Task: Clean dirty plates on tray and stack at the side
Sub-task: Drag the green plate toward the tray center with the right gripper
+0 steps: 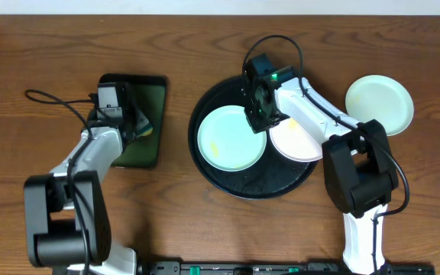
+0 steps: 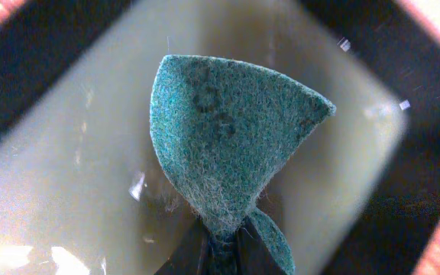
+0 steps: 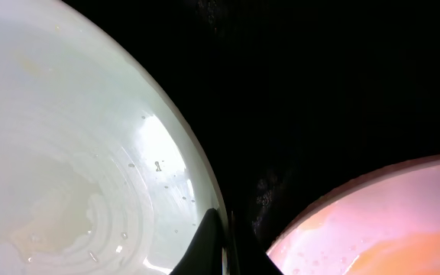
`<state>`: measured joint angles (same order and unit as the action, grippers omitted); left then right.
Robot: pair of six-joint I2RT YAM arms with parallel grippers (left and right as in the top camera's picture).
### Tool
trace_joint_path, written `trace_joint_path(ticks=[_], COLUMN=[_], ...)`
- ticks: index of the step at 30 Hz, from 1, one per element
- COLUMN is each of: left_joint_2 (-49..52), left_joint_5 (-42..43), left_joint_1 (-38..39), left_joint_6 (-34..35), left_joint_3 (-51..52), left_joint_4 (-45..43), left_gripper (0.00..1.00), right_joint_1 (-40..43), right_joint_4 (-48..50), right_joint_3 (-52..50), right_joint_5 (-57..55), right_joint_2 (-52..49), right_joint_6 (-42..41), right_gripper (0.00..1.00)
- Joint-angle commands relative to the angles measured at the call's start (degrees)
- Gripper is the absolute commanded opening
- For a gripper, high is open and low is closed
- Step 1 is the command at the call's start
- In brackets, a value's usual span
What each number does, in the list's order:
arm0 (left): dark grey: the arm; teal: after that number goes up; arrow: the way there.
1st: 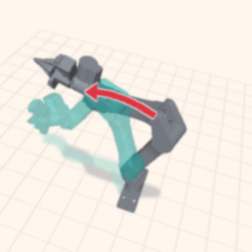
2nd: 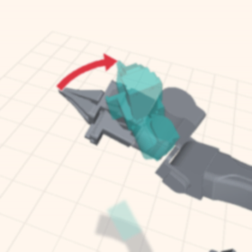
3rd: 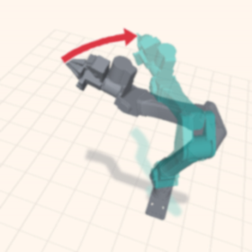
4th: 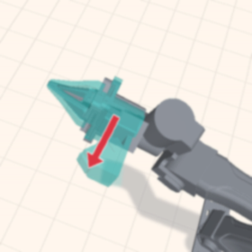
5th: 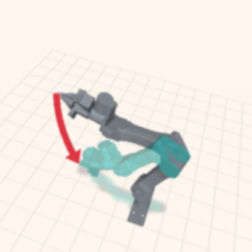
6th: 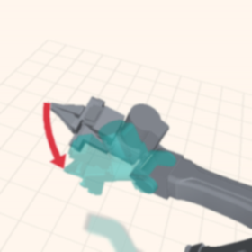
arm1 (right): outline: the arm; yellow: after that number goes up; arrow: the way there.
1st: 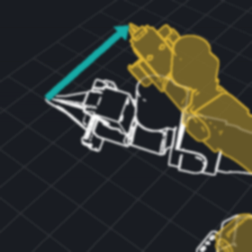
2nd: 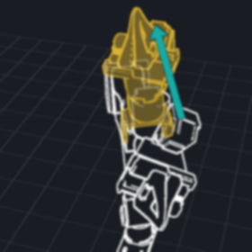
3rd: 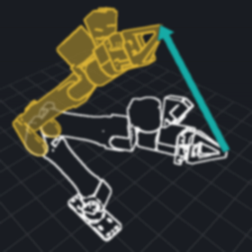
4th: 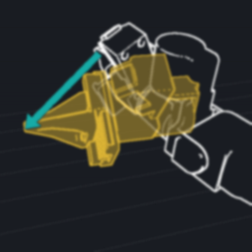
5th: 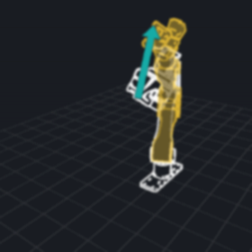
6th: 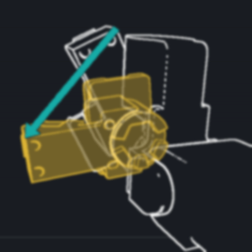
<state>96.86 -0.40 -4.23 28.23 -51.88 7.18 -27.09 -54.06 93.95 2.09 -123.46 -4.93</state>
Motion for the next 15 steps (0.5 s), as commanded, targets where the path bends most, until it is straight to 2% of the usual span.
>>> trace_joint_path(ticks=[1,9,15], left_joint_2=[-1.0,4.9,0.5], left_joint_5=[-1.2,-1.6,-1.6], left_joint_1=[-0.1,-0.1,-0.1], left_joint_6=[-1.1,-1.2,-1.2], left_joint_3=[0.5,0.5,0.5], left_joint_4=[-0.1,-0.1,0.2], left_gripper=[0.08,0.08,0.08], right_joint_1=[-0.4,-0.4,0.3], right_joint_4=[0.1,0.1,0.1], right_joint_3=[-0.6,-0.6,-0.6], right_joint_5=[0.3,0.3,-5.7], right_joint_2=[1.7,1.7,1.7], right_joint_6=[0.7,0.1,-5.0], right_gripper=[0.01,0.01,0.01])
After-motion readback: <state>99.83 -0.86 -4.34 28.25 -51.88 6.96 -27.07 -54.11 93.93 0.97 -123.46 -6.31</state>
